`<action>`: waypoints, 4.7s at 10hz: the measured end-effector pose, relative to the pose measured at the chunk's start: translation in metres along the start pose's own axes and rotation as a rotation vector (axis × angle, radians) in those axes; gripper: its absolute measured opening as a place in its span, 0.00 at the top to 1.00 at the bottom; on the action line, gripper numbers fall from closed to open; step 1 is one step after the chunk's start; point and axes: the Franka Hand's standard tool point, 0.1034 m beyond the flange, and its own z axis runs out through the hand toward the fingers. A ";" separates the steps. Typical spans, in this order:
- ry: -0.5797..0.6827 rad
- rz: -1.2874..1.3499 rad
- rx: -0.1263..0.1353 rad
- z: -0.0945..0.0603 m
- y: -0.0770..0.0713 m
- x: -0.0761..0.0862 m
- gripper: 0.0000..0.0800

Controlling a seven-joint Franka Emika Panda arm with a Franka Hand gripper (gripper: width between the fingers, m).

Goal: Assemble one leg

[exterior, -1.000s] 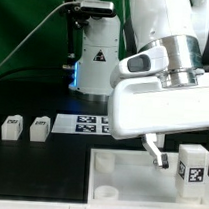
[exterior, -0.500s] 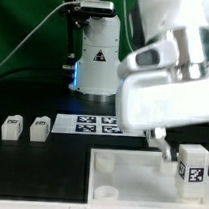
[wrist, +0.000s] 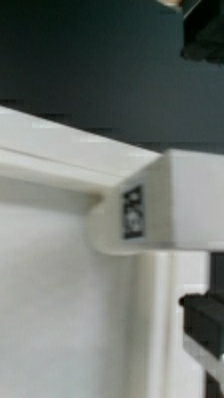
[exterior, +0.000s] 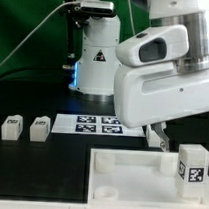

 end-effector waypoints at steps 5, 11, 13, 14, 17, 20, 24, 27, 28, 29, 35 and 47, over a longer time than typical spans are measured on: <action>-0.019 0.005 0.007 0.006 0.013 0.012 0.19; -0.004 0.121 -0.001 0.009 0.008 0.014 0.19; 0.012 0.137 0.004 0.013 0.007 0.017 0.19; 0.025 0.131 0.002 0.018 0.011 0.019 0.19; 0.027 0.126 0.001 0.023 0.009 0.017 0.20; 0.027 0.146 0.000 0.023 0.010 0.017 0.62; 0.035 0.355 0.004 0.023 0.015 0.017 0.62; 0.094 0.901 0.033 0.025 0.016 0.022 0.62; 0.111 1.073 0.062 0.025 0.018 0.022 0.62; 0.112 1.230 0.093 0.026 0.018 0.020 0.62; 0.099 1.523 0.169 0.028 0.018 0.019 0.51; 0.126 0.049 -0.061 0.016 0.016 0.026 0.19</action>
Offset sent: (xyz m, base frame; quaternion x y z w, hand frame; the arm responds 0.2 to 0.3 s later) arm 0.0207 -0.0090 -0.0019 -0.0056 0.0126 0.0075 0.9999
